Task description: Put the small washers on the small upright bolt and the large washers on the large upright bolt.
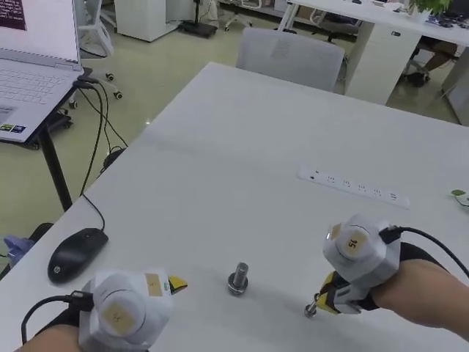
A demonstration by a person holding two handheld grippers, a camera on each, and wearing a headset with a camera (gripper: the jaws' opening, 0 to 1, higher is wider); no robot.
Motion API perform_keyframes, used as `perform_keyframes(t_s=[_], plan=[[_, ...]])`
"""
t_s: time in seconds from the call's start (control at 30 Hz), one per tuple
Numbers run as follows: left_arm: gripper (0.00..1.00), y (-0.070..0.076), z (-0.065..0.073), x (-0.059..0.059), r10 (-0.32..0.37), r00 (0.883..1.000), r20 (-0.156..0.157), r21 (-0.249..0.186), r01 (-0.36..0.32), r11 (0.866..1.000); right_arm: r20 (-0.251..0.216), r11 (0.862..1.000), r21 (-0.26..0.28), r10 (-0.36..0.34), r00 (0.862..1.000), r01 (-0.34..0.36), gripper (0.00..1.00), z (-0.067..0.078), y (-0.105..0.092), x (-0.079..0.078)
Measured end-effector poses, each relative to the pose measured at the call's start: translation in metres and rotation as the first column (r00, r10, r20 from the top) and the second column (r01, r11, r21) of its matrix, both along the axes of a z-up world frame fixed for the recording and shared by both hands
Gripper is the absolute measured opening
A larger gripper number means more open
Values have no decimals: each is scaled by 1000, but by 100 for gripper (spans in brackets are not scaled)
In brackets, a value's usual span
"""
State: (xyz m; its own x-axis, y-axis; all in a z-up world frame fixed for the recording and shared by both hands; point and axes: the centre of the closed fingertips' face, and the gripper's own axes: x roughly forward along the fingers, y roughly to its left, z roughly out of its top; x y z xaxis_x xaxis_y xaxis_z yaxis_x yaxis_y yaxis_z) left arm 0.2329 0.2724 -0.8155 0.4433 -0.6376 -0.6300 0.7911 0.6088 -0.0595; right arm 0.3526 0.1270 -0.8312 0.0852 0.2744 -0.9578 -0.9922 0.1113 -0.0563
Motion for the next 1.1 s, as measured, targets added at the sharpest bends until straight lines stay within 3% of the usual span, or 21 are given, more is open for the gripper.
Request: perform_keyframes(t_s=[0.87, 1.1], plan=[[94, 0, -5, -3, -1, 1000, -19, -12, 1, 1000, -39, 997, -62, 41, 998, -43, 13, -38, 2, -2], [93, 0, -6, -5, -3, 1000, -22, -13, 3, 1000, -35, 997, -64, 47, 998, -49, 13, -38, 4, -1]])
